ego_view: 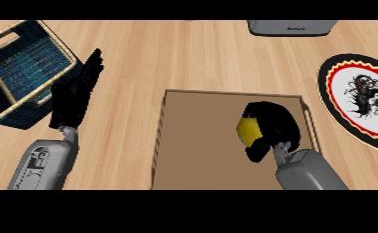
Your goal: Pick the lemon from the tray and place it in the plate
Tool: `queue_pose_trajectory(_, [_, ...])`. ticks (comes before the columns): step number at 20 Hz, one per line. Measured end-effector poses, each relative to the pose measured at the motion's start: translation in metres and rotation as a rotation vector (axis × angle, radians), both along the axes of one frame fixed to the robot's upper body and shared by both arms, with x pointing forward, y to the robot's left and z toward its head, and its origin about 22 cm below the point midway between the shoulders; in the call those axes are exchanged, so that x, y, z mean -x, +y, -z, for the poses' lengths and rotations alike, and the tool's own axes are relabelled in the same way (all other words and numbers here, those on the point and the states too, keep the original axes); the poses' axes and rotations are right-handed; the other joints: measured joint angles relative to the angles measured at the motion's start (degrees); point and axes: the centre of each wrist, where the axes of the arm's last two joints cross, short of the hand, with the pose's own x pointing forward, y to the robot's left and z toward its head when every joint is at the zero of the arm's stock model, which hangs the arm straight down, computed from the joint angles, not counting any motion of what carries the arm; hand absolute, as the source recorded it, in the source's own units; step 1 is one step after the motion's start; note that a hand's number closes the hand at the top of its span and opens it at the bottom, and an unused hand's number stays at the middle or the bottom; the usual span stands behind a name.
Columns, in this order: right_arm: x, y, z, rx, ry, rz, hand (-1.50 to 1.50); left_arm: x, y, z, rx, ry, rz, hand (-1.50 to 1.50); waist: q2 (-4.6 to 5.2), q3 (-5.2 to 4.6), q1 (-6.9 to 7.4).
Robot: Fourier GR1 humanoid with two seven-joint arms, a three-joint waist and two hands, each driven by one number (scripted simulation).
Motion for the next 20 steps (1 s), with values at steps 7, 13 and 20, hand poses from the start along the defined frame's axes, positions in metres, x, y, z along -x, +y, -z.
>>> queue_pose_trajectory(7, [0.002, -0.022, -0.011, -0.002, -0.108, 0.010, 1.50, 0.005, 0.004, 0.005, 0.009, -0.001, -0.006, 0.00, -0.01, 0.03, -0.19])
queue_pose_trajectory(13, [0.008, -0.164, -0.030, 0.085, -0.185, 0.100, 1.50, 0.014, 0.019, 0.010, 0.011, 0.005, -0.070, 0.00, -0.19, 0.50, -4.37])
queue_pose_trajectory(20, [0.022, -0.275, -0.093, 0.046, -0.480, 0.101, 1.50, 0.019, 0.030, 0.012, 0.015, 0.007, -0.109, 0.00, -0.61, 0.84, -6.18])
